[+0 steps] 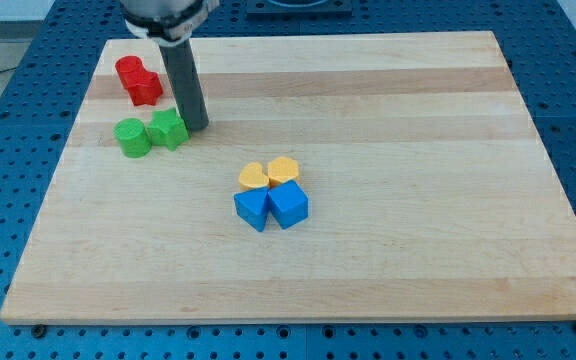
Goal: Move the green circle into the bottom side of the red star
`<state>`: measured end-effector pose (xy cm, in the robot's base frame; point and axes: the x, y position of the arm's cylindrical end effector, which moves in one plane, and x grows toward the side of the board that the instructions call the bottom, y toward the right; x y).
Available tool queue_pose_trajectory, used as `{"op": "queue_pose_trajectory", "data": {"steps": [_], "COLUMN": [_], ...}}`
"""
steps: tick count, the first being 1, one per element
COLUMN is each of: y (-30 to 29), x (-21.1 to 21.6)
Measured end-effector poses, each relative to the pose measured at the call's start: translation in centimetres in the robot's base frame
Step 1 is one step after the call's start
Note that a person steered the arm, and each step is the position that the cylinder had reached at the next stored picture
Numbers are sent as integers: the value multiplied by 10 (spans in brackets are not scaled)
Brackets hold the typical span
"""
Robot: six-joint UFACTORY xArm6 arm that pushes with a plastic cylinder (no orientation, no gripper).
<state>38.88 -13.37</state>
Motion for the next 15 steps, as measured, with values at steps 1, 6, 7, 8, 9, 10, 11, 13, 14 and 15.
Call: {"op": "queue_pose_trajectory", "data": {"steps": [1,6,7,8,9,10,11,13,14,15], "y": [3,-73,-77,-95,-104,-100,-93,-100,-100,-100], "x": [34,29,48,48,32,26,25,-2,-4,-8]}}
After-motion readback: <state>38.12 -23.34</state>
